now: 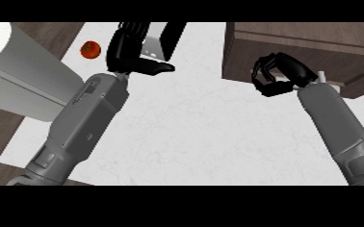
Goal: Pick up the cup, place it into the drawer and close the drawer
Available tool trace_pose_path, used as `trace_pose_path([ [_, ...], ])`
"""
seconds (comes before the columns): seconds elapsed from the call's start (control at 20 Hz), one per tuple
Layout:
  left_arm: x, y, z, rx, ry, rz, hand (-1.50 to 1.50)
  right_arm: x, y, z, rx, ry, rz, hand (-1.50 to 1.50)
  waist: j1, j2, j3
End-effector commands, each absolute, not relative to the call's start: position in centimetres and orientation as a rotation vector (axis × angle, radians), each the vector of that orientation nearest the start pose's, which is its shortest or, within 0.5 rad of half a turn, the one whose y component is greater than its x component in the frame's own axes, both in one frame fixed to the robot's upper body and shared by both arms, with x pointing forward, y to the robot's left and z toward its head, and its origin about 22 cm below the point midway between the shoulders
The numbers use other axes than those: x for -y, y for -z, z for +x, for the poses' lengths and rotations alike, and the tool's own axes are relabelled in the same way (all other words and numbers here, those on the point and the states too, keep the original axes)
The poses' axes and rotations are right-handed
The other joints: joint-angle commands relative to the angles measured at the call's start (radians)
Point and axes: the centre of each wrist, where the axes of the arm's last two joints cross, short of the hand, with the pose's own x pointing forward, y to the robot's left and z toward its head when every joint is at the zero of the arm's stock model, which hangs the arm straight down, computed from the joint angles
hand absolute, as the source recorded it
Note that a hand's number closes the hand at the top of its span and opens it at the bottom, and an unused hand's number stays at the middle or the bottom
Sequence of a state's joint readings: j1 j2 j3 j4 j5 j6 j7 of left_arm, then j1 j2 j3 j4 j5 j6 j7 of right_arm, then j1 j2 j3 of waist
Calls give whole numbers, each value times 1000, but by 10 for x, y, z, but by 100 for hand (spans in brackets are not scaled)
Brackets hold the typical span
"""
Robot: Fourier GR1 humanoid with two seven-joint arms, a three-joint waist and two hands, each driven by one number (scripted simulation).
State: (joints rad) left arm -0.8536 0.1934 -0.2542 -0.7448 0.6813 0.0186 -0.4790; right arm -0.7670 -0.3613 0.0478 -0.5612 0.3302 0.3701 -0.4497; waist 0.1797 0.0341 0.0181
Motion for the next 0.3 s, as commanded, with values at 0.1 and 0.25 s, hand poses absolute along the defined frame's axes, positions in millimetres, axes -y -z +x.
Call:
trace_pose_path([
  [0.1,-169,-67,414,1889,-43,-455,-150,324,-129,437,1640,-806,-291,150,39,15,-17],
  [0.25,-169,-62,411,1882,-32,-460,-150,328,-126,434,1637,-797,-280,150,41,13,-16],
])
